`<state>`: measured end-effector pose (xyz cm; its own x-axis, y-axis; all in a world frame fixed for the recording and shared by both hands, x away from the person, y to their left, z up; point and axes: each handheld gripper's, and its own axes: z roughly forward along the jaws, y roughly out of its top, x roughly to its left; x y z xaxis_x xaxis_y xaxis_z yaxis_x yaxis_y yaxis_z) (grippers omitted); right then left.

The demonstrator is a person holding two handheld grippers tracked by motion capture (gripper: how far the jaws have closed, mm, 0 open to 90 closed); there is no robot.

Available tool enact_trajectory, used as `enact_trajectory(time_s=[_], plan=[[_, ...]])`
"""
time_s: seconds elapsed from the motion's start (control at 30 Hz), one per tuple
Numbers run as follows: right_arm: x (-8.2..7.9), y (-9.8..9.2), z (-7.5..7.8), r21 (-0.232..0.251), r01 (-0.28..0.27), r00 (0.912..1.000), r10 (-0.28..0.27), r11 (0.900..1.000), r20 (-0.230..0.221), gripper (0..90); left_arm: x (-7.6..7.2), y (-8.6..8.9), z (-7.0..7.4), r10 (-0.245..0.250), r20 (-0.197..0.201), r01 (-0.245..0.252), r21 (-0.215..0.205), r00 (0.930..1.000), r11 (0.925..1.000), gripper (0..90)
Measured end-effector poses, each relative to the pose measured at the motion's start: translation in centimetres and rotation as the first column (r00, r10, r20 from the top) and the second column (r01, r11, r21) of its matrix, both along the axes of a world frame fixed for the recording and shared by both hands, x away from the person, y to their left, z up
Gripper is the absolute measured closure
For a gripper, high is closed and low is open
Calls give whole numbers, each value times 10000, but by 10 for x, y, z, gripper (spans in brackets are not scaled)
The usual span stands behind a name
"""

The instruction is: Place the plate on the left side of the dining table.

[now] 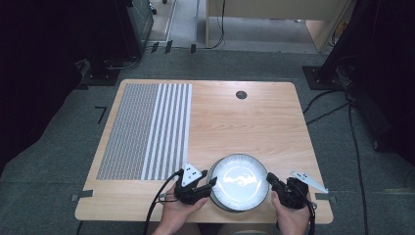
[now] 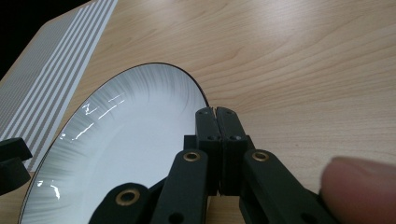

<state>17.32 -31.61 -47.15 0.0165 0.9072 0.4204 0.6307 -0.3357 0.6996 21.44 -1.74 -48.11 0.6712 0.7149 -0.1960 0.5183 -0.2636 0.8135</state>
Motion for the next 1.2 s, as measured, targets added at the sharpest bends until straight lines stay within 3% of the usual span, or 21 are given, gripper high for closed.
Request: enact_trajectory(time_s=[0.33,0.67,0.8,0.87,1.0,1.1,1.2], plan=[[-11,1,6,-382,204,9996,-196,9991,212,896,0,-16,-4,-310,-153,314,303,9994,9990,550],[-21,-1,9,-445,390,9986,-374,9983,365,893,7,-28,-12,-456,-660,498,638,9968,9967,513],[-23,1,5,-576,339,9991,-324,9978,262,884,8,-32,-15,-337,-639,390,838,9974,9957,526],[-25,0,4,-302,410,9989,-403,9987,256,879,9,-32,-15,-310,-679,368,862,9972,9956,541],[-23,-1,-1,161,409,9992,-408,9990,-23,763,9,-33,-16,-267,-700,323,795,9972,9963,551],[-19,1,-9,437,396,9984,-377,9983,-432,761,9,-33,-17,-274,-703,328,776,9971,9964,553],[-19,4,-9,530,478,9976,-450,9974,-520,807,9,-33,-17,-284,-689,338,777,9972,9964,553]])
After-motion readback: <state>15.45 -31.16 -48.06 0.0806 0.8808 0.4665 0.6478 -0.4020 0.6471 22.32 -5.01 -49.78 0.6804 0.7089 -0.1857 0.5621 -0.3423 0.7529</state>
